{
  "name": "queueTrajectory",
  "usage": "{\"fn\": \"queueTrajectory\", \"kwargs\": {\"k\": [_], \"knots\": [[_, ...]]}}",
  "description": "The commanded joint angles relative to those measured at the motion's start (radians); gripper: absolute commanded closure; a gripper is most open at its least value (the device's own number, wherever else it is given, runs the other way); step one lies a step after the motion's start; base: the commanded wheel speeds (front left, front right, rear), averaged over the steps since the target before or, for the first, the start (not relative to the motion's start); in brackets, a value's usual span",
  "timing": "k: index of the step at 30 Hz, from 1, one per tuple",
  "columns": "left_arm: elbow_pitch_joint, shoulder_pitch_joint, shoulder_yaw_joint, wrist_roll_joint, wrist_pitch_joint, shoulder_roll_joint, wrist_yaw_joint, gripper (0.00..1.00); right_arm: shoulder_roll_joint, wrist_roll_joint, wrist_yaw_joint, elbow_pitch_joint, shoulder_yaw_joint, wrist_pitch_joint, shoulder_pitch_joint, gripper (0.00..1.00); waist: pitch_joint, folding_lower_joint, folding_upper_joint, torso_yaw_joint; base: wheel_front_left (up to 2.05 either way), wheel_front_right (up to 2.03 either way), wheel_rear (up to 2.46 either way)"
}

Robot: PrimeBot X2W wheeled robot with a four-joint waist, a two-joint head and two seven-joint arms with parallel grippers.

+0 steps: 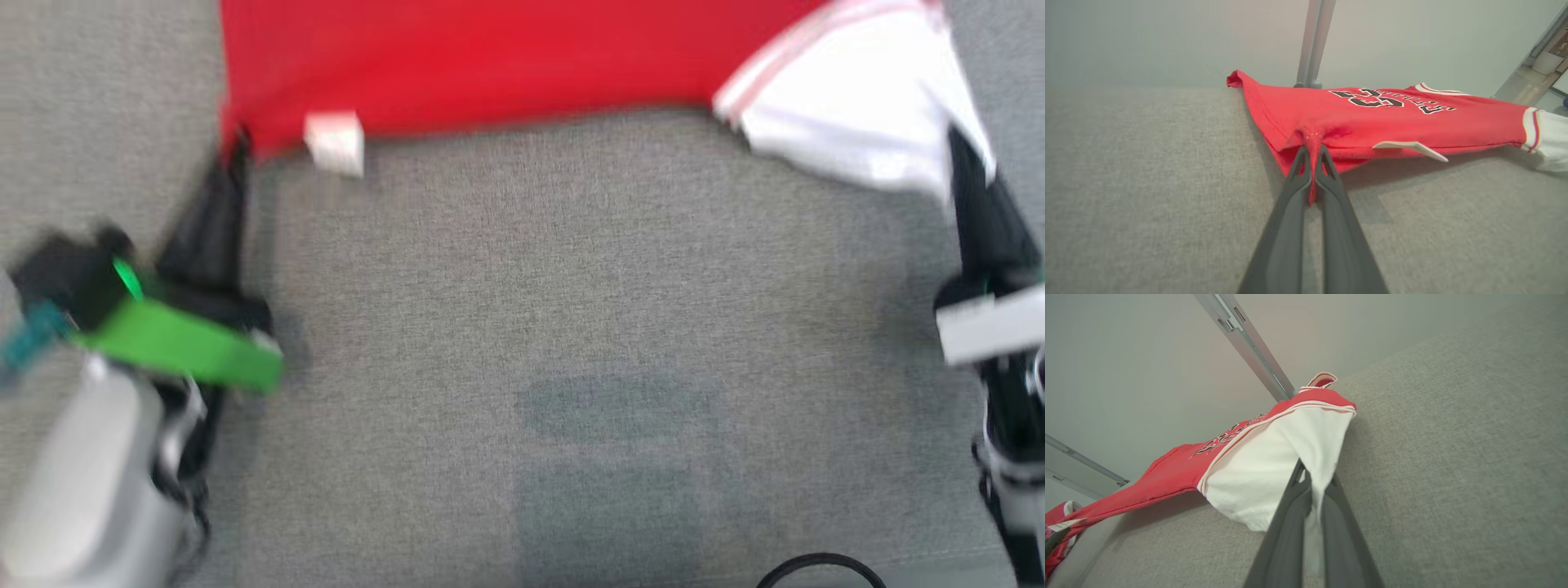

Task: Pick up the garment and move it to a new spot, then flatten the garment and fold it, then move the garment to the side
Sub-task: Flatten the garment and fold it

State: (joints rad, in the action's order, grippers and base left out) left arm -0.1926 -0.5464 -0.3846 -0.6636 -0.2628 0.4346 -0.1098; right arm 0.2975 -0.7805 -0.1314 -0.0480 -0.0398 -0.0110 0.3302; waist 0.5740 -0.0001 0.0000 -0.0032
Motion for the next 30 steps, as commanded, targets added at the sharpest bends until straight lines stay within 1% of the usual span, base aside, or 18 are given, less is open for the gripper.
{"fn": "queueTrajectory", "kwargs": {"k": [1,2,4,6,9,11,15,17,19,21,30], "knots": [[0.008,0.055,-0.002,0.014,-0.002,-0.001,0.009,1.0,-0.001,0.004,0.001,-0.008,-0.013,0.001,-0.045,1.0,-0.147,0.0001,0.0,0.012,0.0,0.0,0.0],[0.028,0.116,-0.005,0.015,-0.002,-0.013,0.022,1.0,-0.008,0.008,0.001,-0.028,-0.019,0.011,-0.1,1.0,-0.175,0.0001,0.0,0.011,0.0,0.0,0.0],[0.068,0.243,-0.016,0.05,-0.003,-0.009,0.055,1.0,-0.022,0.017,0.001,-0.068,-0.033,0.024,-0.209,1.0,-0.227,0.0001,0.0,0.0,0.0,0.0,0.0],[0.108,0.365,-0.009,0.059,-0.003,-0.026,0.097,1.0,-0.03,0.025,0.001,-0.098,-0.047,0.035,-0.314,1.0,-0.272,0.0001,0.0,-0.01,0.0,0.0,0.0],[0.164,0.535,-0.002,0.08,-0.003,-0.033,0.154,1.0,-0.064,0.015,0.002,-0.127,-0.092,0.049,-0.464,1.0,-0.323,0.0001,0.0,-0.017,0.0,0.0,0.0],[0.201,0.62,0.008,0.083,-0.003,-0.039,0.191,1.0,-0.079,0.023,0.002,-0.147,-0.116,0.058,-0.551,1.0,-0.34,0.0001,0.0,-0.017,0.0,0.0,0.0],[0.268,0.735,0.008,0.071,-0.001,-0.049,0.229,1.0,-0.096,0.035,0.002,-0.186,-0.153,0.069,-0.673,1.0,-0.346,0.0001,0.0,-0.019,0.0,0.0,0.0],[0.288,0.761,0.002,0.056,0.015,-0.053,0.234,1.0,-0.108,0.03,0.002,-0.195,-0.158,0.085,-0.689,1.0,-0.344,0.0001,0.0,-0.024,0.0,0.0,0.0],[0.3,0.764,-0.006,0.049,0.038,-0.051,0.234,1.0,-0.109,0.043,0.002,-0.187,-0.154,0.101,-0.666,1.0,-0.341,0.0001,0.0,-0.032,0.0,0.0,0.0],[0.311,0.751,-0.01,0.032,0.068,-0.055,0.236,1.0,-0.11,0.059,0.001,-0.167,-0.146,0.119,-0.621,1.0,-0.338,0.0001,0.0,-0.037,0.0,0.0,0.0],[0.349,0.643,-0.007,0.001,0.228,-0.014,0.252,1.0,-0.103,0.144,0.001,-0.02,-0.069,0.254,-0.383,1.0,-0.344,0.0001,0.0,-0.028,0.0,0.0,0.0]]}}
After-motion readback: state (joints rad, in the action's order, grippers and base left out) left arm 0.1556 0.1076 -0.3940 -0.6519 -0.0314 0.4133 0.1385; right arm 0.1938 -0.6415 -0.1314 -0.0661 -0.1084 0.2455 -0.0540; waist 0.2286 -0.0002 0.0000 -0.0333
